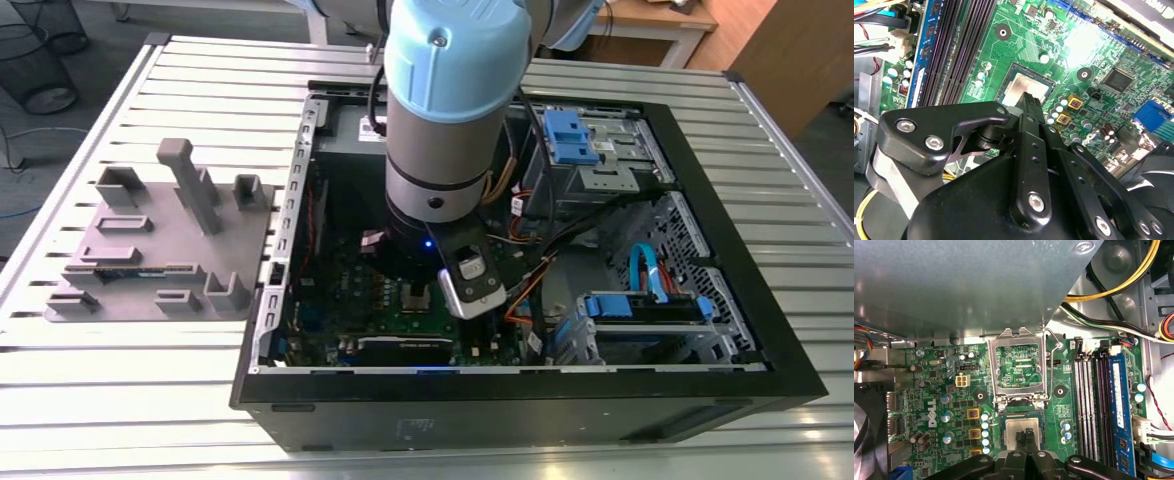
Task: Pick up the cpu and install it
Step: 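Place the cpu into insertion slot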
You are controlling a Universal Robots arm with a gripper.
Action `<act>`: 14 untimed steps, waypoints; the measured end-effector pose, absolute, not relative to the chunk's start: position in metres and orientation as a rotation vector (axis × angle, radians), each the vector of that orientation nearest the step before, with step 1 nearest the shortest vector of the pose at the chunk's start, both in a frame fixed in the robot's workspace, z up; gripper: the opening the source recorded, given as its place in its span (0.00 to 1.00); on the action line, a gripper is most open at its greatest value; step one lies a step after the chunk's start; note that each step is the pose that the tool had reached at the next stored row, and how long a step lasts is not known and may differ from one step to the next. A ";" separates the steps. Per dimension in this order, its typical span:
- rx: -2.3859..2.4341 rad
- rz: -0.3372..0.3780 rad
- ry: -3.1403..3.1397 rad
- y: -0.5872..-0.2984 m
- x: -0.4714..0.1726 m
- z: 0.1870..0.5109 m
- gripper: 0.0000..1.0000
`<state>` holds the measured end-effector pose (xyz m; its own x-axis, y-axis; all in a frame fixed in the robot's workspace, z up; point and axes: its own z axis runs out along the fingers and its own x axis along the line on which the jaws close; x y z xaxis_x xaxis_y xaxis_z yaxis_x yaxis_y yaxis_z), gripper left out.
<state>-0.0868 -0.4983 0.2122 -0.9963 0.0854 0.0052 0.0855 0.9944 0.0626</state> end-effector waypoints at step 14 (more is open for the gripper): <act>-0.134 -0.099 -3.135 -0.494 -0.087 0.213 0.11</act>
<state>-0.0868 -0.4940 0.2126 -0.9963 0.0854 0.0052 0.0855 0.9943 0.0630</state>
